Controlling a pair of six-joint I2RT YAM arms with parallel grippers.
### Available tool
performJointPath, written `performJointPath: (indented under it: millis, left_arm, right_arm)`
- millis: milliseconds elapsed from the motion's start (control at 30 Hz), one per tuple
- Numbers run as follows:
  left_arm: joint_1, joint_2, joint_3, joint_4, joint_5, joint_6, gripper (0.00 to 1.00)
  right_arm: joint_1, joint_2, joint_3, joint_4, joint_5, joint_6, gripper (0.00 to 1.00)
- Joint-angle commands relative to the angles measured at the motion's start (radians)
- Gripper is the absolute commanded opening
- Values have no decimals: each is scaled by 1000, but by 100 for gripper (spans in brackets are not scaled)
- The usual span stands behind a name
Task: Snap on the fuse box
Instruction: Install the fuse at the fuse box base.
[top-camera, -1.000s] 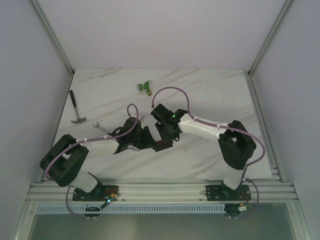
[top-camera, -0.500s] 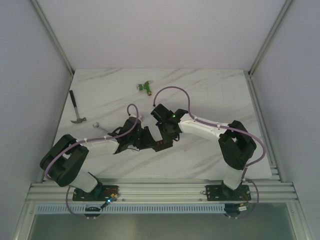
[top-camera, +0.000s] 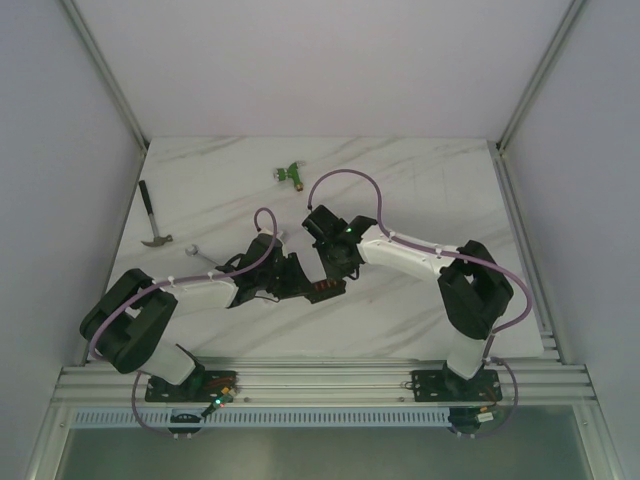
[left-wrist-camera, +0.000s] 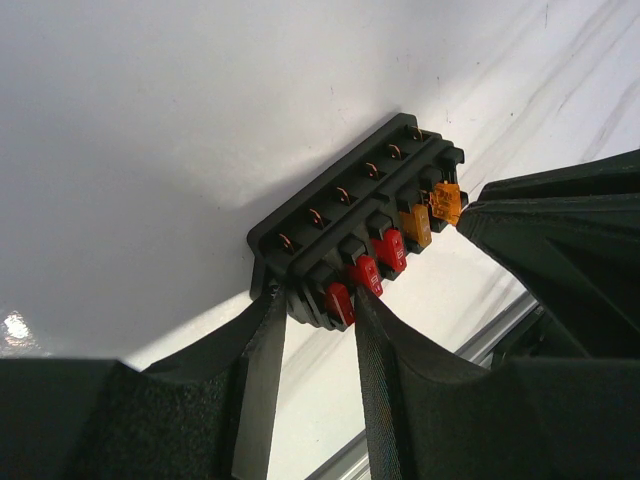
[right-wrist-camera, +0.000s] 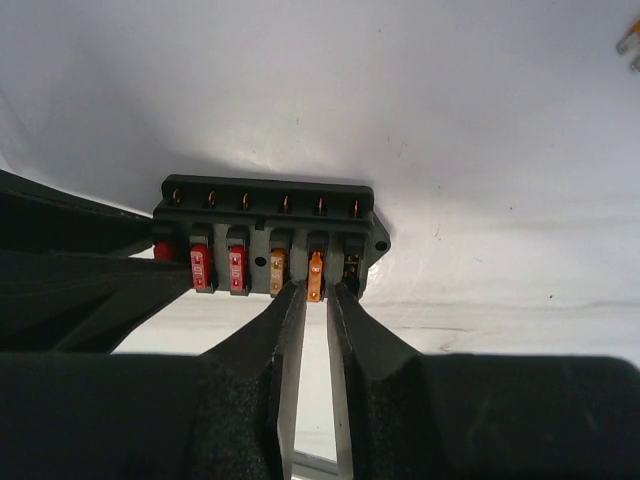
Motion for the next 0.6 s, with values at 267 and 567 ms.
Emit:
performJointPath:
  millis: [267,567]
  left_arm:
    - [-3,8,22,-40,-3,13,43]
    - [-3,10,23,-42,-3,13,43]
  right_arm:
    - [-8,35,22,-11,-12,10,19]
    - [-13,51,9,-12,-47,13,9]
